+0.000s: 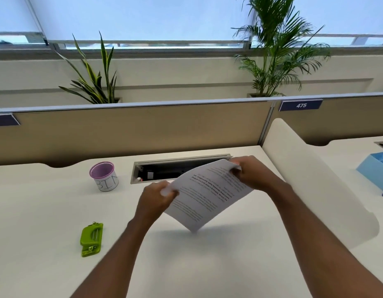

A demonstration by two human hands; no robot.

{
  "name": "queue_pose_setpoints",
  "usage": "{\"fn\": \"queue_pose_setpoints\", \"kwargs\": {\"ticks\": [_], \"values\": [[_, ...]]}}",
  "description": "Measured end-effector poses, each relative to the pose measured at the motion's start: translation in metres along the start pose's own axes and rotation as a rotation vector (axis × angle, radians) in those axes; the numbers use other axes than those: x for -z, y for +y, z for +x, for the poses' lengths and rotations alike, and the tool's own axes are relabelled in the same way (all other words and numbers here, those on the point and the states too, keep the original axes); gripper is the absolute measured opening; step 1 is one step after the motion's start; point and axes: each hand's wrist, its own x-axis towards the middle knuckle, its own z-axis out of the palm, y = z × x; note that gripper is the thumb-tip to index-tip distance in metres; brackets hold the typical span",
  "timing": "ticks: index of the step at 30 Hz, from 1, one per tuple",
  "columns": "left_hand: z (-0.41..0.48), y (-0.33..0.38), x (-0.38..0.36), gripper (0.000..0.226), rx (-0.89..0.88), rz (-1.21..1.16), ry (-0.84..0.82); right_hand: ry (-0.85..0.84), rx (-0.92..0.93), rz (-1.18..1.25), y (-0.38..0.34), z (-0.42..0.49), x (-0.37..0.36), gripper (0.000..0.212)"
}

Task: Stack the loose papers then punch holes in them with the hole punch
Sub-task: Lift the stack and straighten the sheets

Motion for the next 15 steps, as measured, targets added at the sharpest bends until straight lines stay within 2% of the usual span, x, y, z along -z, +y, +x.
{"fn": "queue_pose_setpoints", "kwargs": {"ticks": [3, 6, 9, 15], "values": [[0.001, 0.018, -0.010, 0.021, -0.012, -0.005, -0.024, -0.052, 0.014, -0.078, -0.016, 0.005, 0.002, 0.015], [0.005, 0.032, -0.014, 0.021, 0.008, -0.138, -0.101, -0.063, 0.042, -0.107, -0.026, 0.009, 0.003, 0.019], [0.009, 0.041, -0.012, 0.022, 0.043, -0.256, -0.121, -0.037, 0.034, -0.100, -0.029, 0.008, 0.008, 0.013], [0.008, 0.029, 0.002, 0.006, 0.194, -0.534, -0.061, 0.037, -0.111, 0.191, 0.002, -0.004, 0.036, 0.006]]}}
